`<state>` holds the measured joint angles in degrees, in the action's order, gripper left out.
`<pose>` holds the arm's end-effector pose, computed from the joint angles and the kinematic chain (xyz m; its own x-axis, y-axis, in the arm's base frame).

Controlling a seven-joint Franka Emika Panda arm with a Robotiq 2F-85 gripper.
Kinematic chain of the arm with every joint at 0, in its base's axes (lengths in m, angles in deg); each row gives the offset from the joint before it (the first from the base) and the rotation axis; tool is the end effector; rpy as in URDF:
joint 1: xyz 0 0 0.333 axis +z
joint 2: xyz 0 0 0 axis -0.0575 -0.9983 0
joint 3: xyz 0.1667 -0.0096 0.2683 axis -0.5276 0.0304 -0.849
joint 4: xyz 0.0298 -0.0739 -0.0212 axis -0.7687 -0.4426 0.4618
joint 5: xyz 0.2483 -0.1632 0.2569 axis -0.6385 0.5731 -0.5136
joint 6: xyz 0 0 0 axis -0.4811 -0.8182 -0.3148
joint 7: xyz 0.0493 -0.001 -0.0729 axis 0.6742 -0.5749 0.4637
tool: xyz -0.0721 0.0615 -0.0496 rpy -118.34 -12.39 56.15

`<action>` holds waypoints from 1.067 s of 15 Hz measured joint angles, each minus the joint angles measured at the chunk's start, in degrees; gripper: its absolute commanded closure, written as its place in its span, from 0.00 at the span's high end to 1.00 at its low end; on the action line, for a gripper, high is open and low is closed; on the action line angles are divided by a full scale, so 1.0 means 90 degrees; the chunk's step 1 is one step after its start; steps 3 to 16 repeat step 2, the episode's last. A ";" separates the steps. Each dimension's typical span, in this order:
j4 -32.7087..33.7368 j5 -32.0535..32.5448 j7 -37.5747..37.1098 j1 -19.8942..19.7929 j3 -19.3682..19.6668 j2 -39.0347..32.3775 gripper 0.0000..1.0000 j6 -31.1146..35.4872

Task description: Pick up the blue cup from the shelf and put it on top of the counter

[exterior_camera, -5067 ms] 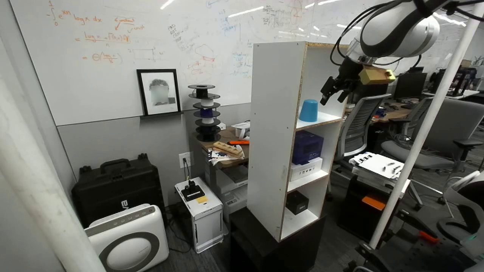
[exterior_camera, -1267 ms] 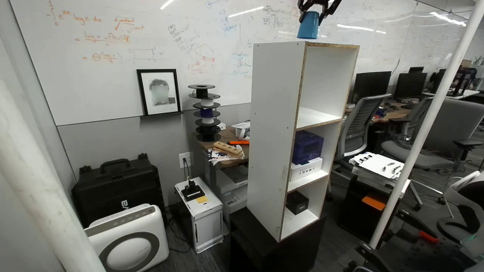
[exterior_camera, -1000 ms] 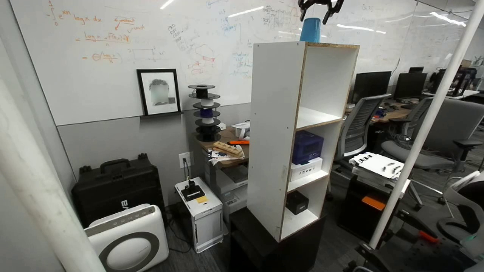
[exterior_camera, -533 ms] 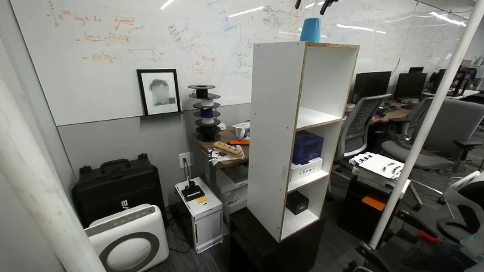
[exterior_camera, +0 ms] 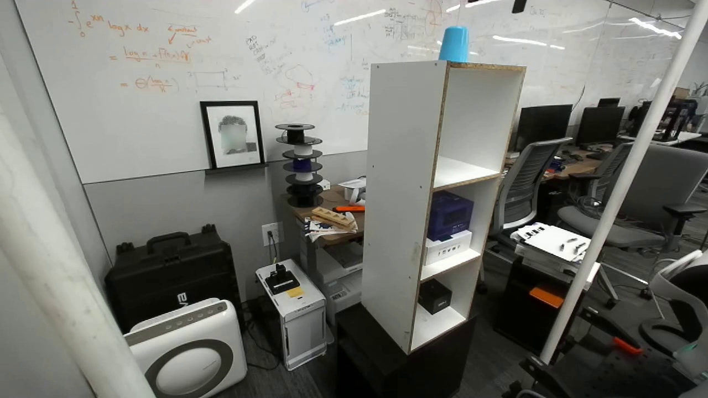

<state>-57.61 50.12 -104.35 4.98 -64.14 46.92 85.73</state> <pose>0.4513 0.0514 0.7010 0.9624 -0.2715 0.0103 -0.2704 -0.9608 -0.0617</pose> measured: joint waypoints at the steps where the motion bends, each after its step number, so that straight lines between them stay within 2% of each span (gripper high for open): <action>1: -0.0162 0.0000 0.0047 0.0000 -0.0011 0.0130 1.00 -0.0278; 2: -0.0330 0.0001 0.0072 0.0000 -0.0012 0.0247 1.00 -0.0527; 16: -0.0330 0.0001 0.0072 0.0000 -0.0012 0.0247 1.00 -0.0527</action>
